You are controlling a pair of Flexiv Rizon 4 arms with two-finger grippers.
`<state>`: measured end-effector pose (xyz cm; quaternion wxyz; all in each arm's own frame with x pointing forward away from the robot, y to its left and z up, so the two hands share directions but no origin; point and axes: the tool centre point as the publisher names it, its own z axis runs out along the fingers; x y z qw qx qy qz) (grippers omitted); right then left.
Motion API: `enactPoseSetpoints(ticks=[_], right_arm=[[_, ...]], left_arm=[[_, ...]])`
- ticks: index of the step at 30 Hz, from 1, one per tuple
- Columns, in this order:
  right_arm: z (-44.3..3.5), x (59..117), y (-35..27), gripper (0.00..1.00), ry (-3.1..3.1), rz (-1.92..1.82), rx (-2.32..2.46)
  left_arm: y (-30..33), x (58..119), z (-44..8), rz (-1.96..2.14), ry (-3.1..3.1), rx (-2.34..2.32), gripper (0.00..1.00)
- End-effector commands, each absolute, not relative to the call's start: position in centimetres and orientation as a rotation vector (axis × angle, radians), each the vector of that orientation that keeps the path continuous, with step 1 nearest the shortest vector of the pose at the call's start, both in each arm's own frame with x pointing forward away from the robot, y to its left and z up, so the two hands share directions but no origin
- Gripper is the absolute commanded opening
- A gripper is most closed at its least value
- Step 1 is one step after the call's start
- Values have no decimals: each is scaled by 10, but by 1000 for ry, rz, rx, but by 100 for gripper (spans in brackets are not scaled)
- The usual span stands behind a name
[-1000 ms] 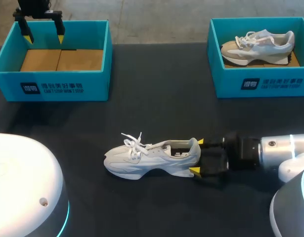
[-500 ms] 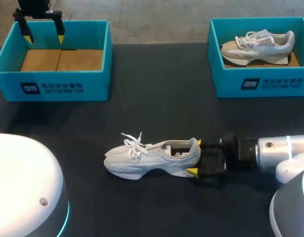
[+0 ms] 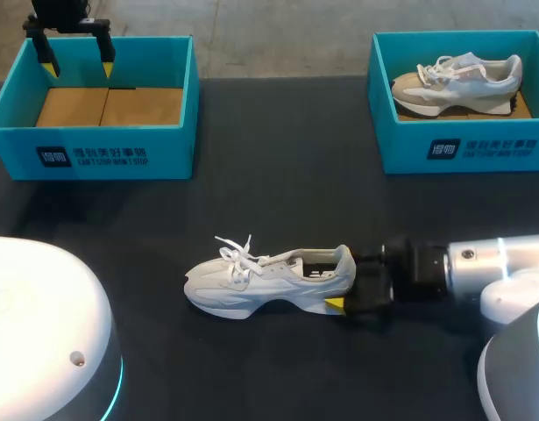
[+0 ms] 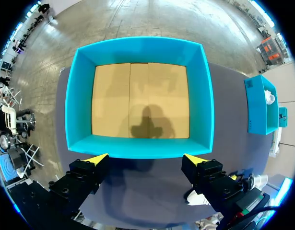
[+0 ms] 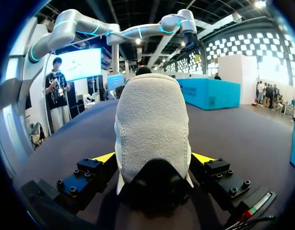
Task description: Take the shoe out of the shoebox, open the shoe tongue, remove and reinsert the insole, then place the shoe into the shoebox
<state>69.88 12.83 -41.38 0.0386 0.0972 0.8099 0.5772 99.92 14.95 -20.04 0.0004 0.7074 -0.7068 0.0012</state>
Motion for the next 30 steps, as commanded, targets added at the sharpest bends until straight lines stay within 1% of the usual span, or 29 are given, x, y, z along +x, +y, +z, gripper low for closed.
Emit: enactPoseSetpoints(ticks=[1, 30], right_arm=[[-417, 703, 133, 100, 2492, 1769, 292], [-419, 707, 148, 100, 2469, 1812, 247]], left_arm=[[150, 1000, -200, 2, -2220, 2222, 100], [150, 1000, -200, 2, -2220, 2222, 100]])
